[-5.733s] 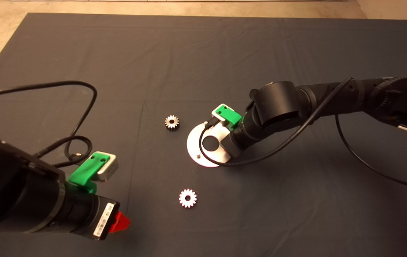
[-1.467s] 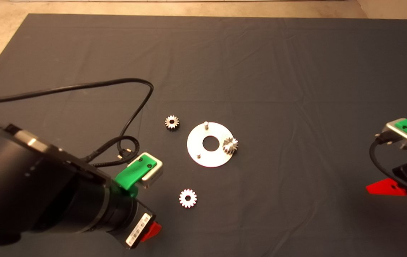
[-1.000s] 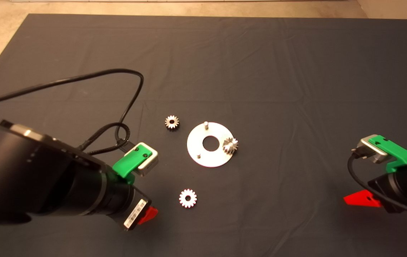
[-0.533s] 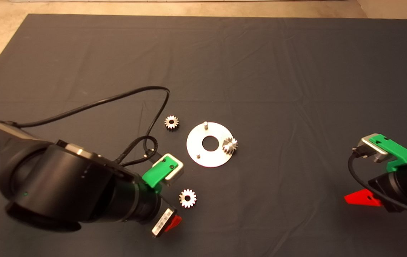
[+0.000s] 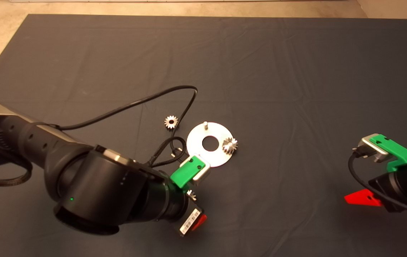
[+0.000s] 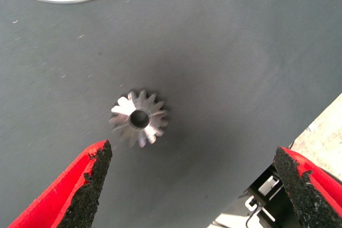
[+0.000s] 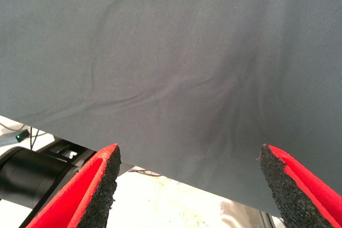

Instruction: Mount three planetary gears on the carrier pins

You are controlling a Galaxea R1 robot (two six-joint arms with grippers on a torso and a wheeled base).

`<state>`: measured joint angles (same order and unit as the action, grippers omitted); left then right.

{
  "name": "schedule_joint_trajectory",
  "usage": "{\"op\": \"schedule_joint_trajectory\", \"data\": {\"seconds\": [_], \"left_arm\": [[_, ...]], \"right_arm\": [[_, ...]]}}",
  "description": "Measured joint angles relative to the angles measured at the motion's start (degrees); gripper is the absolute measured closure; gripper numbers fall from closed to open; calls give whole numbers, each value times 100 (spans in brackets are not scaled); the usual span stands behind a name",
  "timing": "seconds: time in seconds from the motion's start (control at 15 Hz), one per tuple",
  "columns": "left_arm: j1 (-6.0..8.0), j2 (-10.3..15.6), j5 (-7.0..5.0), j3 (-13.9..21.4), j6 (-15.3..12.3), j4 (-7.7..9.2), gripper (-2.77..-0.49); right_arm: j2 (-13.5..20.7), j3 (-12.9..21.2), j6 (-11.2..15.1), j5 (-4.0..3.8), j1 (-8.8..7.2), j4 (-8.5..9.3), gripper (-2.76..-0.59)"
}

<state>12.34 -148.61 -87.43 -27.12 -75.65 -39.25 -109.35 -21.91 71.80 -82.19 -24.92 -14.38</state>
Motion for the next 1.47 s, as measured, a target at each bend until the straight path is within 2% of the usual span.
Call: {"op": "schedule_joint_trajectory", "data": {"seconds": [0.27, 0.47, 0.53, 1.0, 1.47], "left_arm": [[-298, -18, -5, -93, 213, -310, -217], [-616, -32, -2, -194, 527, -520, -217], [-673, -31, -5, -227, 609, -553, -217], [-823, -24, -5, -549, 1221, -755, -217], [-823, 129, -5, -641, 1565, -823, -217]], "right_arm": [[0, 0, -4, 7, 1, 0, -191], [0, 0, -15, 24, 0, -2, -191], [1, 0, -15, 33, 1, -2, -191], [1, 0, -15, 60, 1, -2, -191], [1, 0, -13, 63, 1, -2, -192]]}}
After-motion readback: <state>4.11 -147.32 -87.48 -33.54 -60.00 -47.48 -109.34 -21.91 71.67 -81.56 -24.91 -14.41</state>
